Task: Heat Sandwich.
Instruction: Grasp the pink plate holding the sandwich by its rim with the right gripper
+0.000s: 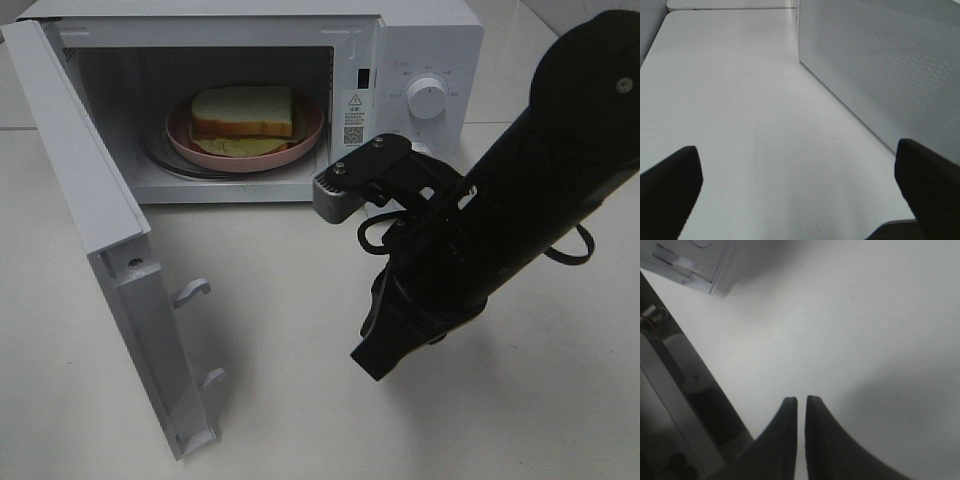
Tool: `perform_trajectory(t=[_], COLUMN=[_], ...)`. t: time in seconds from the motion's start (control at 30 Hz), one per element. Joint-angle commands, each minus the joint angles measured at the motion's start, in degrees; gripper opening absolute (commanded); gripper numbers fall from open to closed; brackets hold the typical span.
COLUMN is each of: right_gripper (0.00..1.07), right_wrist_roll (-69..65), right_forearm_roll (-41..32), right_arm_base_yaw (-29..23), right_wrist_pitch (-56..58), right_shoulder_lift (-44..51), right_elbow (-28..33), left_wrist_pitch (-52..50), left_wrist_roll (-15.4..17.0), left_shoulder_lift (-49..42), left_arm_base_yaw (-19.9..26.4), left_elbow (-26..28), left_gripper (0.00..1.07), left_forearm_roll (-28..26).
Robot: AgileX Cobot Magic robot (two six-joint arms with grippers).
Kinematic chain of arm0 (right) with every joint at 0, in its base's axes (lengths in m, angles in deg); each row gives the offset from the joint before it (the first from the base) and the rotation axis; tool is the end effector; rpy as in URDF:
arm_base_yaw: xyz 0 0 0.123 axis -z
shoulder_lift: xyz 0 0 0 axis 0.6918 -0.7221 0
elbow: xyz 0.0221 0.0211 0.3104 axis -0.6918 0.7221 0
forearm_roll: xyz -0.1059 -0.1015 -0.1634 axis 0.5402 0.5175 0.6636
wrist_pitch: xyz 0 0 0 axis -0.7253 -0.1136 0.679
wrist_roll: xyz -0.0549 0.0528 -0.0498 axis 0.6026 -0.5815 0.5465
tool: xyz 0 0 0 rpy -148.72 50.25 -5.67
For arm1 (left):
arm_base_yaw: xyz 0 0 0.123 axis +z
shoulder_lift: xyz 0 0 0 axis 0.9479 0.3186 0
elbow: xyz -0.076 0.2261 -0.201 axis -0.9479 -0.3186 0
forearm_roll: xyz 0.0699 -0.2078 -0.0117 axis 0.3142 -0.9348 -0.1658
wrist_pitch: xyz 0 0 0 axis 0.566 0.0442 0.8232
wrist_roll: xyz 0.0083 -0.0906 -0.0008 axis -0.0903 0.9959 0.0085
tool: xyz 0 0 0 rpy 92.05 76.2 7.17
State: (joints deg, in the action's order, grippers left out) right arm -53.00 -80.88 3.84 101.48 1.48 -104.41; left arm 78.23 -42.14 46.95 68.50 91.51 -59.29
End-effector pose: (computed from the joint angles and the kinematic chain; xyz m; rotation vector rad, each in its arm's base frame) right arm 0.1879 0.1753 0.2557 -1.2321 2.4573 0.3489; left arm -0.0645 -0.0004 0.2641 0.0649 2.0428 -0.0824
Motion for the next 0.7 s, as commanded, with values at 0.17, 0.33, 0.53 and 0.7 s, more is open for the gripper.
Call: perform_trajectory(t=[0.17, 0.33, 0.53, 0.7], right_gripper=[0.12, 0.13, 0.20, 0.39], right_wrist_roll=[15.3, 19.5, 26.0, 31.6], right_forearm_roll=[9.5, 15.1, 23.9, 25.2], right_arm_base_yaw=[-0.1, -0.1, -0.1, -0.1], right_wrist_pitch=[1.8, 1.8, 1.4, 0.2], right_shoulder_lift=[0.4, 0.4, 0.4, 0.4], right_elbow=[-1.4, -1.4, -1.4, -1.4], left_wrist_pitch=[-0.8, -0.8, -0.8, -0.8], left_wrist_roll=[-0.1, -0.1, -0.1, -0.1], left_shoulder_lift=[-0.3, -0.3, -0.3, -0.3], left_arm_base_yaw=[0.1, 0.1, 0.1, 0.1], left_elbow=[-0.1, -0.1, -0.1, -0.1], left_gripper=[1.00, 1.00, 1.00, 1.00], left_forearm_roll=[-0.3, -0.3, -0.3, -0.3])
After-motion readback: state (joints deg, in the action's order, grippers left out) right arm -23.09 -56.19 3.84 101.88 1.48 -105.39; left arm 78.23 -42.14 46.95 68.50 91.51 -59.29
